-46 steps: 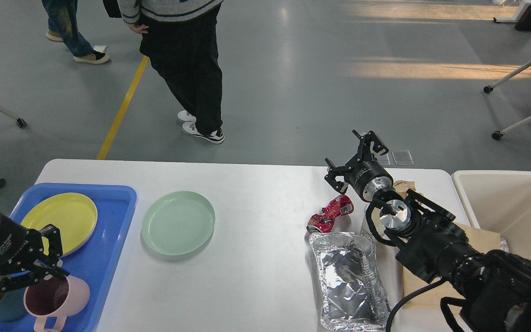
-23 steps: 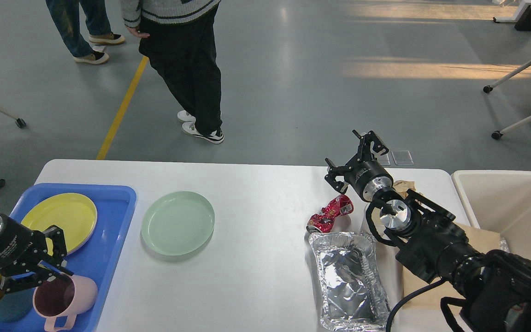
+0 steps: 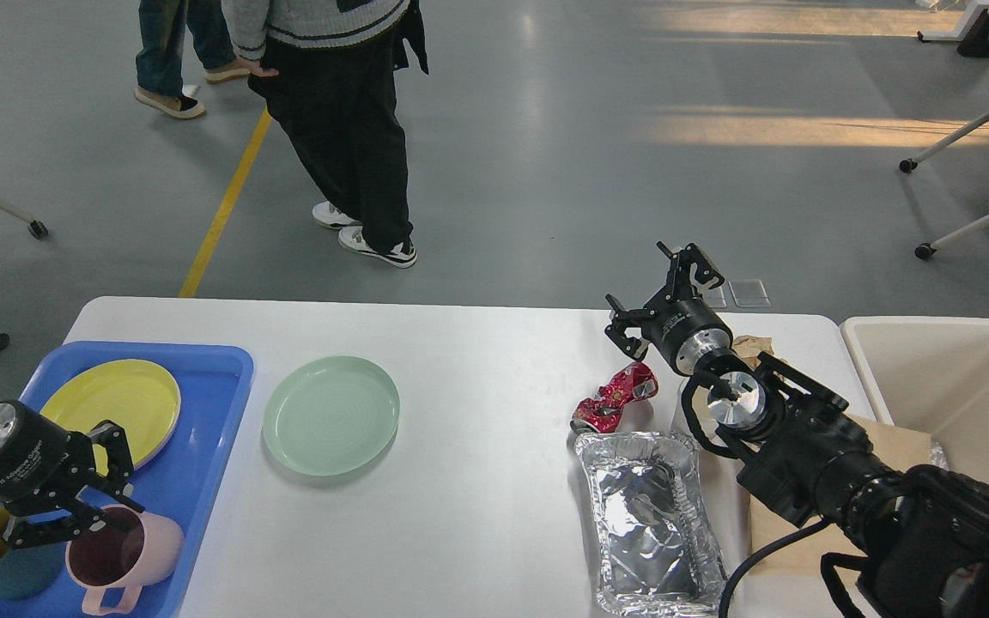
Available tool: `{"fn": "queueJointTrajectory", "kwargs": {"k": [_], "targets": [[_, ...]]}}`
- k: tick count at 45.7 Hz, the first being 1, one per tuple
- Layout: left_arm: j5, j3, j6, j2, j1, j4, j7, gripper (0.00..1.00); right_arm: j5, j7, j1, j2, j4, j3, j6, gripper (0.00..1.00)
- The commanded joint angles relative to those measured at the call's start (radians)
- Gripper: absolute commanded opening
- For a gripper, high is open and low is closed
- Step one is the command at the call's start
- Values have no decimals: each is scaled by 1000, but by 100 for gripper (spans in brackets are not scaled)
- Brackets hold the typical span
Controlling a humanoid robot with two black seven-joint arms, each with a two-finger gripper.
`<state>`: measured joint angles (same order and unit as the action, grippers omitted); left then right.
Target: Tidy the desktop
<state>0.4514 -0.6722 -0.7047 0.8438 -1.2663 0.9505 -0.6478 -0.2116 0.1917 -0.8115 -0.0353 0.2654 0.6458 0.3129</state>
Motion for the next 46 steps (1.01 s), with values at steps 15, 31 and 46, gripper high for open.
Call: {"fn": "queueJointTrajectory", "kwargs": {"k": [15,31,46], "targets": [[0,68,-4,20,-11,1,-10,35,0,0,0,-1,0,0,0,100],[-2,197,-78,90,-53,-1,-15,38,0,0,0,-1,0,0,0,100],[0,255,-79,109,-110,-4,-15,43,0,0,0,-1,0,0,0,100]]}}
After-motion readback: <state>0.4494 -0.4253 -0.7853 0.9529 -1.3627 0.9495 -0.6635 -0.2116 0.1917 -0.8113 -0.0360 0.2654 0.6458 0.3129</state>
